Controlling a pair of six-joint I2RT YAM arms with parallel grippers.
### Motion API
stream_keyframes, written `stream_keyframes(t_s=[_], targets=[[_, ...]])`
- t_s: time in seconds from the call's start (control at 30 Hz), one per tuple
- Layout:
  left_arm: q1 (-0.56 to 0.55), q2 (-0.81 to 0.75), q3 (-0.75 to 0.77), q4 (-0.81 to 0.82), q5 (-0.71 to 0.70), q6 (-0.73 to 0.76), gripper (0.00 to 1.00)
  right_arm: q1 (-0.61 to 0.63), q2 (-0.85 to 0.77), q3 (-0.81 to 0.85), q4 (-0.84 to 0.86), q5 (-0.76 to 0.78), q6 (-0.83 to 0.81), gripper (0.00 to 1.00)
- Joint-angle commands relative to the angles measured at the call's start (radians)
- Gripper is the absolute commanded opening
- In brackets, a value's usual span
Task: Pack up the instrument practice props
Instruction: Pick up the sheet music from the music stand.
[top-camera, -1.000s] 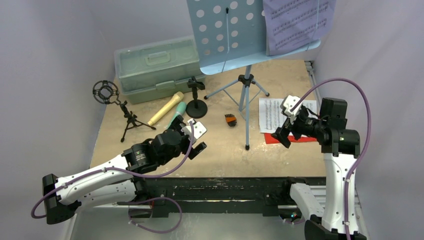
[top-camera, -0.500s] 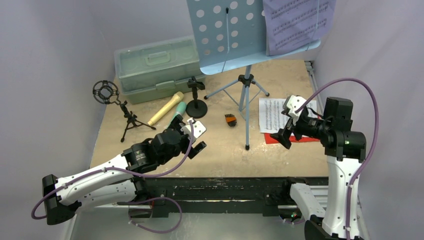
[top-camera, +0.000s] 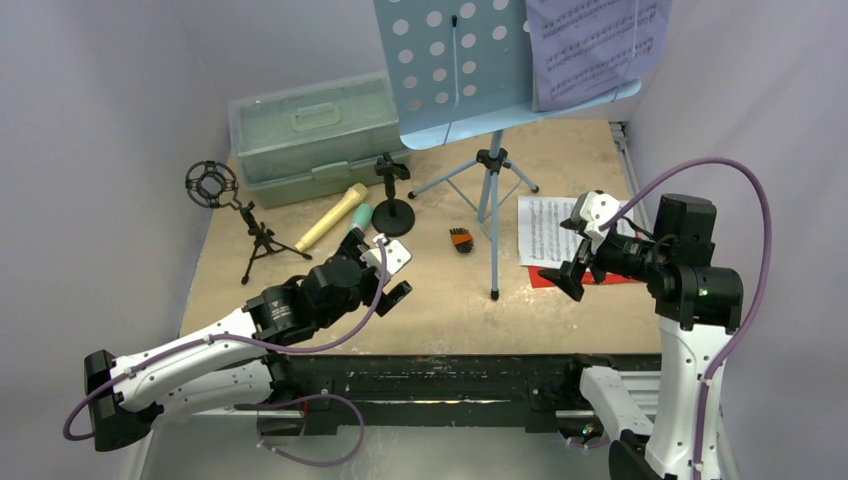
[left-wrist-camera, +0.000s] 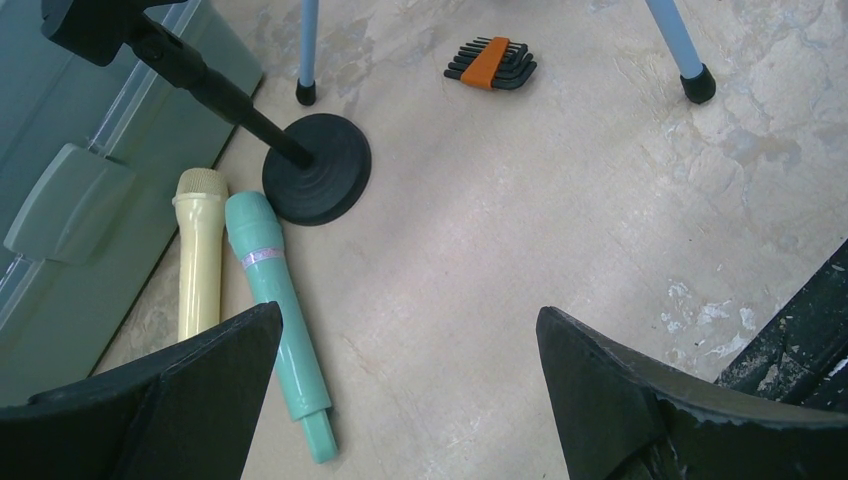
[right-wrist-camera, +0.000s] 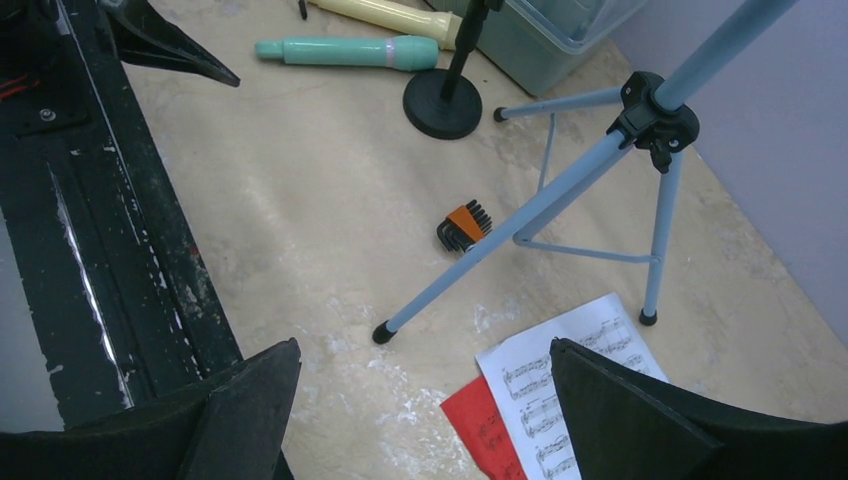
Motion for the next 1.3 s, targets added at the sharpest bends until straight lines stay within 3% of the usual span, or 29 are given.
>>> stream_keyframes(t_s=[0.0, 0.77, 1.27], targets=[[0.008, -0.001, 0.000, 0.048, 0.004, 0.014, 0.99, -0.005, 0.005, 0.062, -0.024, -0.042, 0.009, 0.99], [0.016, -0.001, 0.000, 0.050, 0.006, 0.013, 0.99, -0.005, 0.056, 0.227, 0.008, -0.135, 0.085, 0.99], [0.020, -0.003, -0.002, 0.050, 0.006, 0.015, 0.99, -0.005, 0.117, 0.348, 0.077, -0.080, 0.138, 0.99]])
